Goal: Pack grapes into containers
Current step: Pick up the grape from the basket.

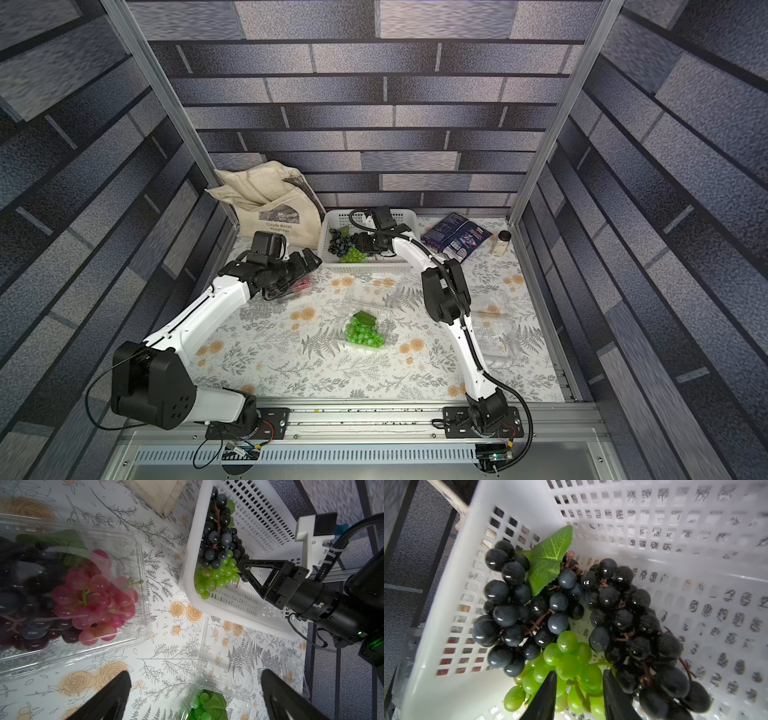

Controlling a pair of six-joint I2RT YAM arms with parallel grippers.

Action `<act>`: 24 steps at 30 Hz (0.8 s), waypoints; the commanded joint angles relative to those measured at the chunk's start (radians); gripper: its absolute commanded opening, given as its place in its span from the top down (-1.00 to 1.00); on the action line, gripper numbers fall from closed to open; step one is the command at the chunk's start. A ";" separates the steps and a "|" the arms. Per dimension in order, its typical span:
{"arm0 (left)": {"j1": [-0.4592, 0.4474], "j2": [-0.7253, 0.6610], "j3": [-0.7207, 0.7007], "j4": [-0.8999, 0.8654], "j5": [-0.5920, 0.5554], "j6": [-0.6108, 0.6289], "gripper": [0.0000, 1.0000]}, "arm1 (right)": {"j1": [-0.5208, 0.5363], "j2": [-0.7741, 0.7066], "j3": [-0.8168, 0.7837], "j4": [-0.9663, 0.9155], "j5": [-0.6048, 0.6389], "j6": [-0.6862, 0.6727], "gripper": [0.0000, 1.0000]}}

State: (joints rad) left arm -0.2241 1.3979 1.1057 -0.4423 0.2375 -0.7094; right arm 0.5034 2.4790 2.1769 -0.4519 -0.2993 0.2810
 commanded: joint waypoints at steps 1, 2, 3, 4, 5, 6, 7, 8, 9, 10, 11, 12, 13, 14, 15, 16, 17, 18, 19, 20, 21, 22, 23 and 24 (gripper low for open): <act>0.008 -0.022 -0.015 -0.011 0.017 0.017 -1.00 | -0.003 0.016 0.038 -0.038 -0.014 0.009 0.30; 0.009 -0.023 -0.016 -0.009 0.017 0.017 -1.00 | -0.003 0.015 0.037 -0.040 -0.011 0.009 0.32; 0.008 -0.023 -0.018 -0.007 0.018 0.015 -1.00 | -0.003 0.015 0.037 -0.041 -0.010 0.009 0.37; 0.008 -0.023 -0.020 -0.005 0.018 0.013 -1.00 | -0.003 0.015 0.038 -0.042 -0.008 0.006 0.45; 0.009 -0.023 -0.023 -0.004 0.020 0.013 -1.00 | -0.003 0.014 0.038 -0.043 -0.004 0.006 0.54; 0.010 -0.022 -0.024 -0.002 0.020 0.011 -1.00 | -0.003 0.013 0.039 -0.046 -0.003 0.006 0.65; 0.010 -0.022 -0.025 0.000 0.021 0.012 -1.00 | -0.002 0.011 0.038 -0.048 -0.003 0.006 0.74; 0.009 -0.022 -0.026 0.000 0.023 0.010 -1.00 | -0.003 0.009 0.038 -0.051 -0.003 0.005 0.82; 0.009 -0.022 -0.026 0.002 0.023 0.010 -1.00 | -0.003 0.008 0.037 -0.051 -0.006 0.003 0.88; 0.011 -0.023 -0.026 0.001 0.022 0.010 -1.00 | -0.002 0.003 0.035 -0.052 -0.004 0.004 0.98; 0.010 -0.023 -0.027 0.002 0.023 0.011 -1.00 | -0.003 -0.004 0.031 -0.051 -0.005 0.003 1.00; 0.010 -0.023 -0.027 0.003 0.023 0.010 -1.00 | -0.003 -0.011 0.025 -0.049 -0.005 0.003 1.00; 0.009 -0.023 -0.027 0.004 0.023 0.010 -1.00 | -0.003 -0.020 0.014 -0.039 -0.007 0.004 1.00; 0.010 -0.025 -0.027 0.003 0.023 0.011 -1.00 | -0.003 -0.038 -0.002 -0.025 -0.004 0.004 1.00; 0.010 -0.026 -0.029 0.003 0.023 0.010 -1.00 | -0.003 -0.051 -0.018 -0.013 -0.003 0.004 1.00; 0.010 -0.026 -0.029 0.004 0.024 0.010 -1.00 | -0.003 -0.072 -0.038 0.002 -0.001 0.004 1.00; 0.011 -0.029 -0.030 0.004 0.024 0.010 -1.00 | -0.003 -0.091 -0.055 0.017 0.002 0.004 1.00; 0.012 -0.031 -0.031 0.005 0.022 0.010 -1.00 | -0.003 -0.108 -0.068 0.027 0.005 0.004 1.00; 0.012 -0.033 -0.032 0.005 0.022 0.010 -1.00 | -0.004 -0.128 -0.079 0.036 0.009 0.003 1.00; 0.012 -0.036 -0.033 0.002 0.023 0.009 -1.00 | -0.003 -0.147 -0.092 0.045 0.010 0.003 1.00; 0.012 -0.037 -0.033 0.007 0.023 0.009 -1.00 | -0.003 -0.164 -0.101 0.053 0.012 0.001 1.00; 0.011 -0.040 -0.035 0.007 0.023 0.009 -1.00 | -0.003 -0.185 -0.114 0.062 0.012 -0.001 1.00; 0.011 -0.044 -0.036 0.007 0.022 0.007 -1.00 | -0.003 -0.207 -0.128 0.073 0.012 -0.005 1.00; 0.011 -0.047 -0.039 0.008 0.022 0.006 -1.00 | -0.003 -0.223 -0.139 0.081 0.015 -0.006 1.00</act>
State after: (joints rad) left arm -0.2203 1.3956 1.0882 -0.4343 0.2554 -0.7097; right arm 0.5034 2.3634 2.0563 -0.4339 -0.2928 0.2874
